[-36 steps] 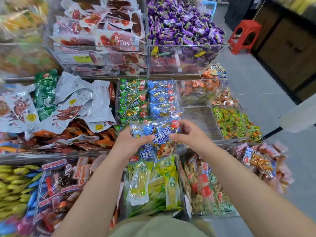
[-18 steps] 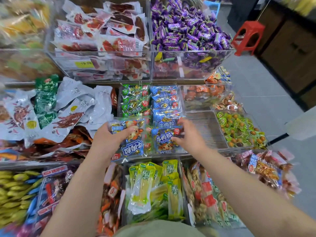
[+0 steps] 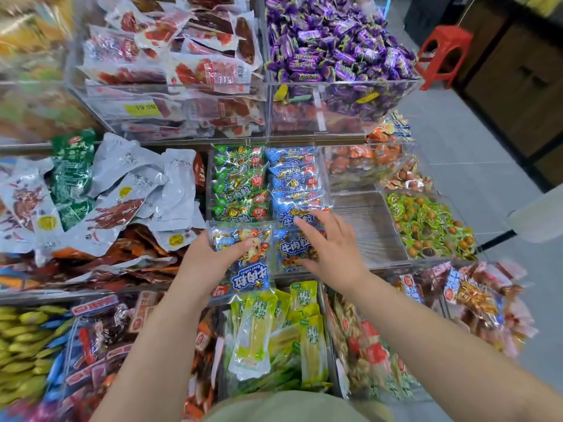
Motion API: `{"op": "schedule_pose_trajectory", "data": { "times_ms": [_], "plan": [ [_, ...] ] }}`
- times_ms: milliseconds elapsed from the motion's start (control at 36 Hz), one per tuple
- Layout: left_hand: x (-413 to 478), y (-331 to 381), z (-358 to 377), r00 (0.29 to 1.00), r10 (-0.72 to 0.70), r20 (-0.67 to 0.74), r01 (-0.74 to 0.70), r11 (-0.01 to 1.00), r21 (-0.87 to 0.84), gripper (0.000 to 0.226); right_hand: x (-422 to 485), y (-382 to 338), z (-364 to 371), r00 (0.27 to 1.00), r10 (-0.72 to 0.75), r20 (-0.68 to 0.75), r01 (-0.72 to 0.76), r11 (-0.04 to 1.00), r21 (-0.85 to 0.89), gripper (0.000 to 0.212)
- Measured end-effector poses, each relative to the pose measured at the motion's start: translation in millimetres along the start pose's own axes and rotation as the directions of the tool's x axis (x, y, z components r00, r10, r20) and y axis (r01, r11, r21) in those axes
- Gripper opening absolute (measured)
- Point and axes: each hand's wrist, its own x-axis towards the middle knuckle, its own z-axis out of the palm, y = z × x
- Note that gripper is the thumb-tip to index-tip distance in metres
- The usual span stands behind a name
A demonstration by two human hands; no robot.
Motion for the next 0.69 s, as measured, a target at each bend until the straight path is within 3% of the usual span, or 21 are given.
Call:
{"op": "schedule_pose_trajectory", "data": {
  "times_ms": [56,139,250,361,444,500,556,694],
  "plan": [
    [2,-3,0,1.000,-0.006,0.008,0.006,1.000,-0.012,0.032,6,2,-1,0.995,0.036,0.089,-0.035,0.999,-0.004,0.076],
    [4,-6,-1,1.000,-0.011,0.017,0.011,1.000,-0.012,0.034,18,7,-4,0.972,0.009,0.237,-0.004,1.000,-0.023,0.053],
    [4,-9,1,0.999,-0.024,0.036,0.025,1.000,-0.015,0.025,29,11,-10,0.872,-0.082,0.482,0.101,0.995,-0.015,0.040],
    [4,-11,5,0.999,-0.035,0.039,0.036,0.999,-0.022,0.026,40,12,-18,0.788,-0.069,0.611,0.118,0.992,-0.040,0.040],
    [5,-10,4,0.999,-0.029,0.035,0.030,0.999,-0.027,0.022,51,12,-22,0.733,-0.109,0.671,0.131,0.991,0.017,0.008],
    [6,-9,3,0.999,-0.021,0.049,0.022,0.999,-0.030,0.022,57,7,-23,0.698,-0.106,0.708,0.147,0.989,0.003,0.015],
    [6,-9,2,0.998,-0.014,0.061,0.016,0.999,-0.033,0.024,58,-1,-18,0.706,-0.069,0.705,0.154,0.986,-0.058,0.004],
    [10,-10,4,0.997,-0.022,0.067,0.025,0.999,-0.039,0.027,53,-10,2,0.804,0.041,0.593,0.066,0.985,-0.158,0.022]
  ]
}}
